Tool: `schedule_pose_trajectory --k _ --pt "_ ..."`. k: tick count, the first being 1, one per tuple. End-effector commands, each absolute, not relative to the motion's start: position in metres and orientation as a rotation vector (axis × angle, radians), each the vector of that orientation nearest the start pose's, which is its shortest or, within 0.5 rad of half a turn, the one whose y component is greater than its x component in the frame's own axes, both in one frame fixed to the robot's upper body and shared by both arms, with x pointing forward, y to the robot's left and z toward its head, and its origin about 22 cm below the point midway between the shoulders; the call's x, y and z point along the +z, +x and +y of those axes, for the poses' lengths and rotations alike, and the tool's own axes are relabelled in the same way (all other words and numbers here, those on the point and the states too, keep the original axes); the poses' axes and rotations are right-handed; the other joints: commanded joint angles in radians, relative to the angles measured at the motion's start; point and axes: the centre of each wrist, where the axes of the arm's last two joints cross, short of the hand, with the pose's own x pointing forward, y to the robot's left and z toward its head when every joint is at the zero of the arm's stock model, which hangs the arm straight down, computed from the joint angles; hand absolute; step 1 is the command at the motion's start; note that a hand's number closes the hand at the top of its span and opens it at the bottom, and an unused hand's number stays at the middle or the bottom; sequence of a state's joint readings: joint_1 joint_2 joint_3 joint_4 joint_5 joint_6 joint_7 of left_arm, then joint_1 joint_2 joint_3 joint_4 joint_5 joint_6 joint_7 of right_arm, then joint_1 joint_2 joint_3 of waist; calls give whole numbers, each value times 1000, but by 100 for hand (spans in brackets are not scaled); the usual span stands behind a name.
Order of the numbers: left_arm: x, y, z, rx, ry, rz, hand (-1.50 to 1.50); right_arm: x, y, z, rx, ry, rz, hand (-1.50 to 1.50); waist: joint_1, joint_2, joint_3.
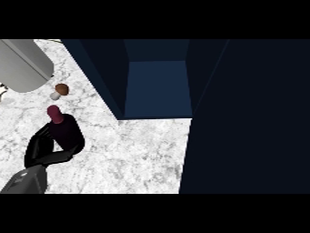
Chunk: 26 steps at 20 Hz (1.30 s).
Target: Pick up the wine, place it into the cabinet and close the cabinet
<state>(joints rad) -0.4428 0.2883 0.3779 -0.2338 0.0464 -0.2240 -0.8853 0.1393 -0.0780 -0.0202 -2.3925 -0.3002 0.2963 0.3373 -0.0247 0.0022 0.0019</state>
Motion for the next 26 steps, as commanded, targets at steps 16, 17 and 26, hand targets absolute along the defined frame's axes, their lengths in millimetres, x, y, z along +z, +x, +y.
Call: schedule_pose_trajectory --k 16,17,26 --pt "-156 230 303 221 -118 -1725 150 162 143 -249 263 342 -1930 -150 33 -9 0" --pt "-151 233 308 225 -112 -1723 150 174 123 -248 272 365 -1947 -150 27 -10 0" --pt "-95 238 250 196 -207 -1762 150 169 128 -243 237 359 -1936 -150 36 -14 1"
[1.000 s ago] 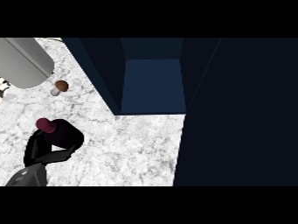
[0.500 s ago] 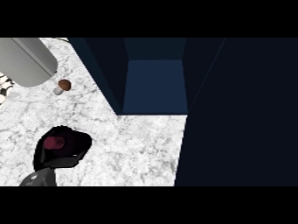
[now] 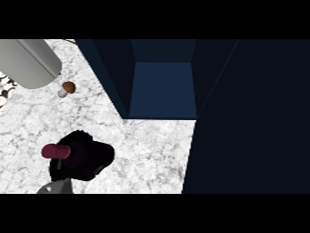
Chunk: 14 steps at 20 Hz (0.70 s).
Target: Pick up the wine, place it into the cabinet and close the cabinet
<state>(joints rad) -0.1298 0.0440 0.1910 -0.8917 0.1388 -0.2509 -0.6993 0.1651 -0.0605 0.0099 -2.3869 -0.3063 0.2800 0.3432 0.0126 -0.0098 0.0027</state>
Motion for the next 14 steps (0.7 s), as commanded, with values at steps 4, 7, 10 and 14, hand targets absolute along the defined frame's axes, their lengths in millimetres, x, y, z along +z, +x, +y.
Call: schedule_pose_trajectory --k 4,7,10,14 --pt "-70 217 228 198 -186 -1776 150 182 140 -239 246 336 -1950 -150 -2 4 -2" --pt "-42 202 223 178 -208 -1768 150 169 132 -239 235 335 -1947 -150 -9 5 -2" --pt "-17 200 213 187 -194 -1784 150 161 142 -243 237 317 -1939 -150 -10 7 -2" --pt "-1 223 176 169 -189 -1785 150 170 133 -243 224 332 -1954 -150 -19 8 -2"
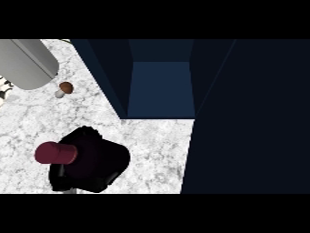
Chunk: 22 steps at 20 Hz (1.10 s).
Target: Pick up the wine, place it into the cabinet and close the cabinet
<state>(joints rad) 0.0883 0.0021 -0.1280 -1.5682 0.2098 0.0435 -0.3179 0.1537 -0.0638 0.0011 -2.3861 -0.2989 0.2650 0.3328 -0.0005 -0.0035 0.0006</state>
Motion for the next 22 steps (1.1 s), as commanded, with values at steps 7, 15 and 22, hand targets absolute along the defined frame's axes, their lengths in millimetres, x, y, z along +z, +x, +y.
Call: schedule_pose_trajectory --k 7,15,22 --pt "32 260 147 143 -198 -1781 150 161 136 -255 239 311 -1944 -150 -12 3 0" --pt "35 273 116 99 -144 -1763 150 162 137 -265 226 283 -1966 -150 -9 3 0" --pt "36 298 100 32 -48 -1771 150 180 152 -260 260 264 -1967 -150 -5 4 -1"
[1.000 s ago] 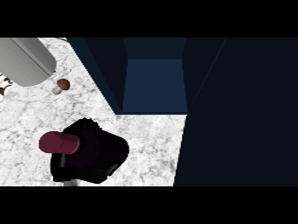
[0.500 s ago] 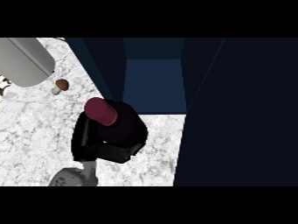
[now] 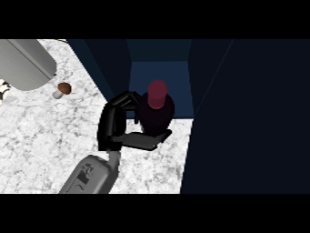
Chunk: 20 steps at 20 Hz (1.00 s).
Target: Pick up the wine, place it into the cabinet and close the cabinet
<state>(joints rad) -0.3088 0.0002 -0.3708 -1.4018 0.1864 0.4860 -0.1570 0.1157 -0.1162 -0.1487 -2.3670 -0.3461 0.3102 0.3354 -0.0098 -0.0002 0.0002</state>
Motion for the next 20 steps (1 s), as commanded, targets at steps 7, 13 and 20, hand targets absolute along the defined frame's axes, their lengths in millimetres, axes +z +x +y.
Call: schedule_pose_trajectory --k 7,13,20 --pt "-14 295 87 32 23 -1735 150 168 149 -263 230 279 -1981 -150 -3 1 -1" --pt "-14 336 94 46 43 -1745 150 177 148 -275 241 279 -1991 -150 -6 2 -1" --pt "-14 360 96 64 10 -1762 150 182 160 -285 233 274 -1983 -150 -6 2 -1"
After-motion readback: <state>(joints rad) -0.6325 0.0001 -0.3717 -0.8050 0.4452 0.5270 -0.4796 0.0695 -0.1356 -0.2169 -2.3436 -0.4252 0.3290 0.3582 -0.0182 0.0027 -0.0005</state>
